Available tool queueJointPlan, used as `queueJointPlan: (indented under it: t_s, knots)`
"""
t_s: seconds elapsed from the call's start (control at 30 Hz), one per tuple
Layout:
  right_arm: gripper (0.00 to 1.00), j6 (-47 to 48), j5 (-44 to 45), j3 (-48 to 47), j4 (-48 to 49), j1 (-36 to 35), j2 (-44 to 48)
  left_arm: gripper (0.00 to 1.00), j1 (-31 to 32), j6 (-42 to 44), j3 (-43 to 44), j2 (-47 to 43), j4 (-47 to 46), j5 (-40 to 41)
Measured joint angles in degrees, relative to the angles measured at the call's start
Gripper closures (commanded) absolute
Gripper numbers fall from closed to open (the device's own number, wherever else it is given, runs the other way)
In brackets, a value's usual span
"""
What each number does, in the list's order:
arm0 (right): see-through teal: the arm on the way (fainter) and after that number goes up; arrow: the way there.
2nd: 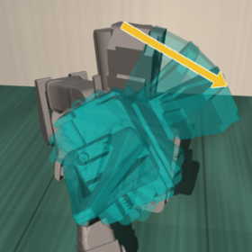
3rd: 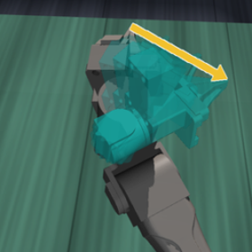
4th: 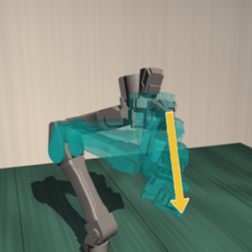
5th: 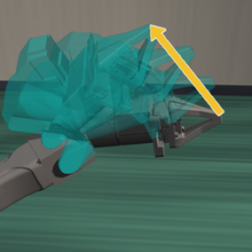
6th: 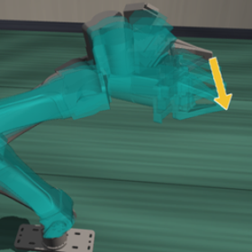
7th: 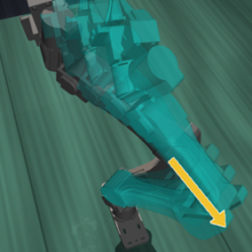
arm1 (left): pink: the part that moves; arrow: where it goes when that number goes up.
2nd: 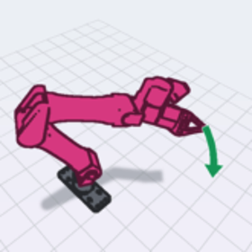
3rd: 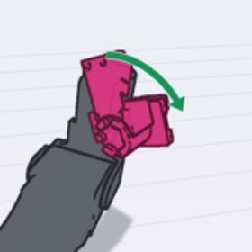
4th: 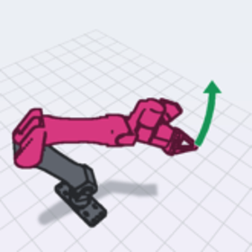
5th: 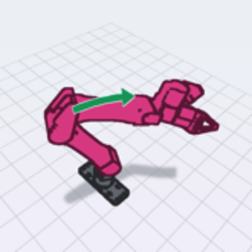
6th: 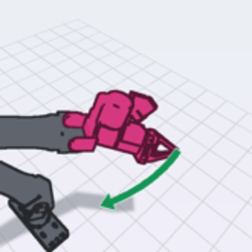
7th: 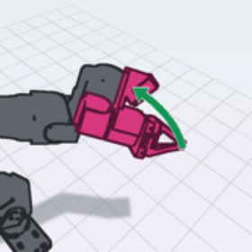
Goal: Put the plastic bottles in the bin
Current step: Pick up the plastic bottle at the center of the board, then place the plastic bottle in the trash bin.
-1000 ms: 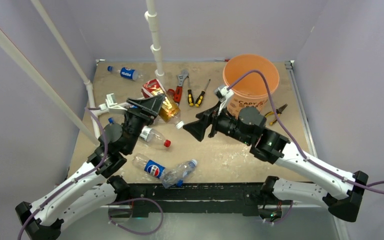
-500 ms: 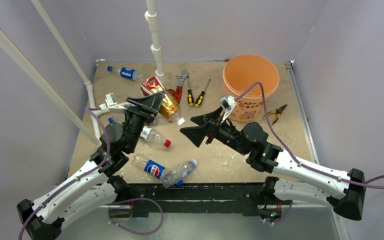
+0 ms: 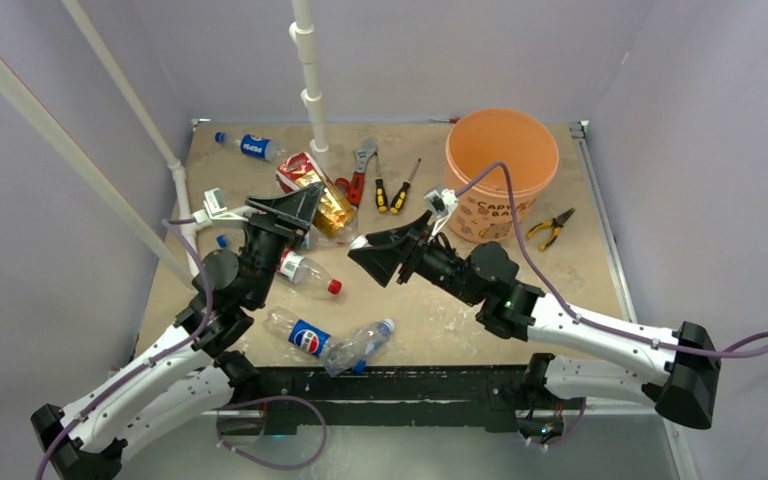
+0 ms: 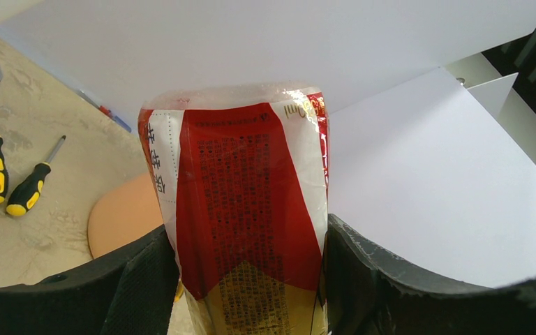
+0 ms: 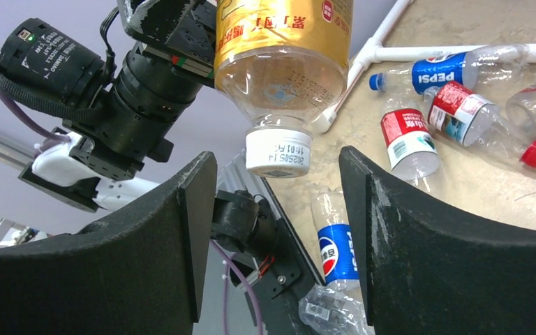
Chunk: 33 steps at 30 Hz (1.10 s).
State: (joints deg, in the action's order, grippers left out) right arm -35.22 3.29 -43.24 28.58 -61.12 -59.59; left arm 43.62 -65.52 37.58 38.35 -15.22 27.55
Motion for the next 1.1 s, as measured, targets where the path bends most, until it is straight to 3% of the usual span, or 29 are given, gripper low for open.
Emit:
queueJointPlan:
  t_s: [0.37,0.5,0.57,0.63,0.67,0.77,0.9,1.1]
  knots:
    - [0.5,-2.05,-1.42,-0.04,2.84,-0.02,-2.69,0.48,0.0,-0.81,0.0,-0.63,0.76,-0.24]
    - [0.62,-2.93,-1.57,-0.04,3.28,-0.07,-3.45,0.48,0.0,-1.46,0.0,-0.59,0.94,-0.72]
    - [0.73,-3.32,-1.68,-0.04,3.39,-0.07,-3.48,0.48,0.0,-1.6,0.0,-0.59,1.18,-0.92]
    - [0.89,-3.52,-1.53,-0.04,3.5,-0.07,-3.48,0.43,-0.07,-1.64,0.0,-0.61,1.18,-1.16]
    - [1.0,-3.72,-1.51,-0.04,3.61,-0.07,-3.45,0.34,-0.09,-1.7,0.0,-0.61,1.16,-1.22]
    - [1.0,-3.74,-1.31,-0.02,3.45,-0.07,-3.1,0.04,-0.11,-1.55,0.0,-0.5,1.25,-1.73]
    - [1.0,-2.62,-0.52,-0.09,-0.74,-0.07,0.22,0.01,-0.11,0.7,2.03,-0.2,7.37,-3.1]
    - [1.0,1.77,4.33,-10.21,-28.35,-0.13,9.46,0.01,0.0,13.29,9.6,-1.95,21.94,-3.3]
